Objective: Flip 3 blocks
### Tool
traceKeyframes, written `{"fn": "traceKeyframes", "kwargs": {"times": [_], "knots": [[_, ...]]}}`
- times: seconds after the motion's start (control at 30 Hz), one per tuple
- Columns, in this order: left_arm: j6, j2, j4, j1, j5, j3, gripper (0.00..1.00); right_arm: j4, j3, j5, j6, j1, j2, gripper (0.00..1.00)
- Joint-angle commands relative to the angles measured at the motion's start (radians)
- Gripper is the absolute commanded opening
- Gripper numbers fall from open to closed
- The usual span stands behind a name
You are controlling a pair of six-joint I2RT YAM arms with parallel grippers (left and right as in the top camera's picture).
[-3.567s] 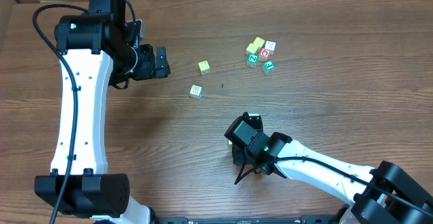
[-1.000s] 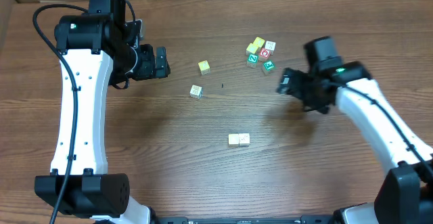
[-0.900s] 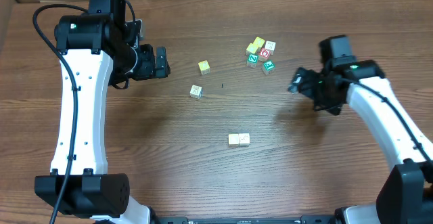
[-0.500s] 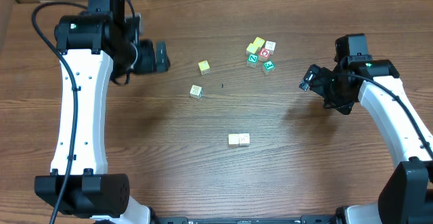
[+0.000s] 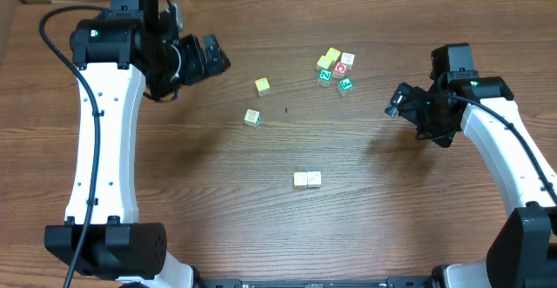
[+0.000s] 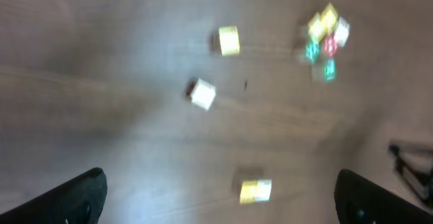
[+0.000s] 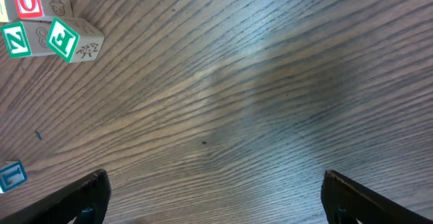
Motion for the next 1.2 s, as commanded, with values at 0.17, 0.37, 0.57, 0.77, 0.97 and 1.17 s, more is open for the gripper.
{"fn": "traceKeyframes", "kwargs": {"times": [0.17, 0.37, 0.57, 0.77, 0.97, 1.17], "knots": [[0.174, 0.008, 0.032, -0.149, -0.044, -0.19, 1.0, 0.003, 0.016, -0.006, -0.011, -0.003, 0.002, 1.0], [0.192, 0.008, 0.249, -0.276, -0.063, -0.383, 1.0, 0.003, 0.016, -0.006, -0.011, -0.003, 0.002, 1.0], [0.092, 0.008, 0.368, -0.286, -0.193, -0.393, 0.79, 0.003, 0.016, -0.006, -0.011, -0.003, 0.002, 1.0], [0.035, 0.067, 0.396, -0.289, -0.278, -0.396, 0.52, 0.003, 0.016, -0.006, -0.011, -0.003, 0.002, 1.0], [0.037, 0.188, 0.409, -0.286, -0.315, -0.396, 0.55, 0.003, 0.016, -0.006, -0.011, -0.003, 0.002, 1.0], [0.134, 0.277, 0.467, -0.286, -0.337, -0.396, 0.57, 0.003, 0.016, -0.006, -0.011, -0.003, 0.002, 1.0]]}}
